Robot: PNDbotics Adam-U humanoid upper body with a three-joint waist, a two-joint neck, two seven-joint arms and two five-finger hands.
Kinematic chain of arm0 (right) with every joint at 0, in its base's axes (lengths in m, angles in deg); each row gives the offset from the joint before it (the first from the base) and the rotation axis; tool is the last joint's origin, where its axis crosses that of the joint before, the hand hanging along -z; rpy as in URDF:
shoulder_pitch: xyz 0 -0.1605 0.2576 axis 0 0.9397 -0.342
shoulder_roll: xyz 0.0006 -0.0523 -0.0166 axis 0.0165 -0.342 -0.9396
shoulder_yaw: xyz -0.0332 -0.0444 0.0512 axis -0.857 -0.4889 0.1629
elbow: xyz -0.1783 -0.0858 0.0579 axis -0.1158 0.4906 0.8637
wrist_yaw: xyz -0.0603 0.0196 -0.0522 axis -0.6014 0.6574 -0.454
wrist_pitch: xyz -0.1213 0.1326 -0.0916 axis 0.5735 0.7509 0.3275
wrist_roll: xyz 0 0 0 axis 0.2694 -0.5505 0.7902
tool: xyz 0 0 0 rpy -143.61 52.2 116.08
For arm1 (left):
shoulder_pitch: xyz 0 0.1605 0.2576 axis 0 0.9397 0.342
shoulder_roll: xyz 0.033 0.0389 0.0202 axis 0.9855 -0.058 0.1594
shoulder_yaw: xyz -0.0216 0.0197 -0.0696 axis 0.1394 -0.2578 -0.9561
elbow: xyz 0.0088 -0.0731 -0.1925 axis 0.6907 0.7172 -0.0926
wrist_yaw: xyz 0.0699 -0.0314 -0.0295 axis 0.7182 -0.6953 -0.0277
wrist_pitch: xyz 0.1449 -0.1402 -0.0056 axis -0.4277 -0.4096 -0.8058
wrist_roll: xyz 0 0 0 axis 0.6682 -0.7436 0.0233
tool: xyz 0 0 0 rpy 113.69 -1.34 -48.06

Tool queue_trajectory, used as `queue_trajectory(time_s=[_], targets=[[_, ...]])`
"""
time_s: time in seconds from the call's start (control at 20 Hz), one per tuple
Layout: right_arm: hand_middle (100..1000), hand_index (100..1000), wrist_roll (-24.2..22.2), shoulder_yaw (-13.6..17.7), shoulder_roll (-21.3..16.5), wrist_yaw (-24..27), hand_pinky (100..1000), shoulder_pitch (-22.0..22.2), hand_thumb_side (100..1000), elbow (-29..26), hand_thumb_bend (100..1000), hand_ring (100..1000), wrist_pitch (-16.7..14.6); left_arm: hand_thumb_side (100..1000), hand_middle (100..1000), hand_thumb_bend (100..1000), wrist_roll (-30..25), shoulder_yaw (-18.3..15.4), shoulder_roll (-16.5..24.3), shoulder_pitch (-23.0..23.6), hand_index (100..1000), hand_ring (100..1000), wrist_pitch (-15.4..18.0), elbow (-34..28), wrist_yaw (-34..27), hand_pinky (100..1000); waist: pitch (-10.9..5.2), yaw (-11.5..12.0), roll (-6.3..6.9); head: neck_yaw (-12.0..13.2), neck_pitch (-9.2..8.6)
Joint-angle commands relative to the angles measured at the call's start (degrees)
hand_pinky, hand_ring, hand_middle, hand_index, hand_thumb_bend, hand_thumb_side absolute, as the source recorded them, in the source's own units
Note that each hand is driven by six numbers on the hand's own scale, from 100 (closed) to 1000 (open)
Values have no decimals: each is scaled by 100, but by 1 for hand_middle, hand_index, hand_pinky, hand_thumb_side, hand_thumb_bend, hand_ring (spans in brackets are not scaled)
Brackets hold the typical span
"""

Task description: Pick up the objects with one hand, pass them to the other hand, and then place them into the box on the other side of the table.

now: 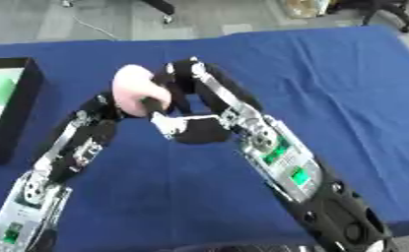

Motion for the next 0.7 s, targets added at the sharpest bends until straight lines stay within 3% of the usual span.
queue_trajectory(time_s=[0.05,0.7], targets=[[160,303,-20,1,-37,20,411,-94,100,-55,100,177,-5,725,778,302,147,43,-40,-128,898,719,-28,-55,75,815,-57,-3,6,-3,-11],[159,299,-8,-6,-57,57,410,-125,100,-59,100,176,5,728,766,274,287,123,-112,-196,905,727,-49,71,342,816,-53,-5,-7,9,-11]])
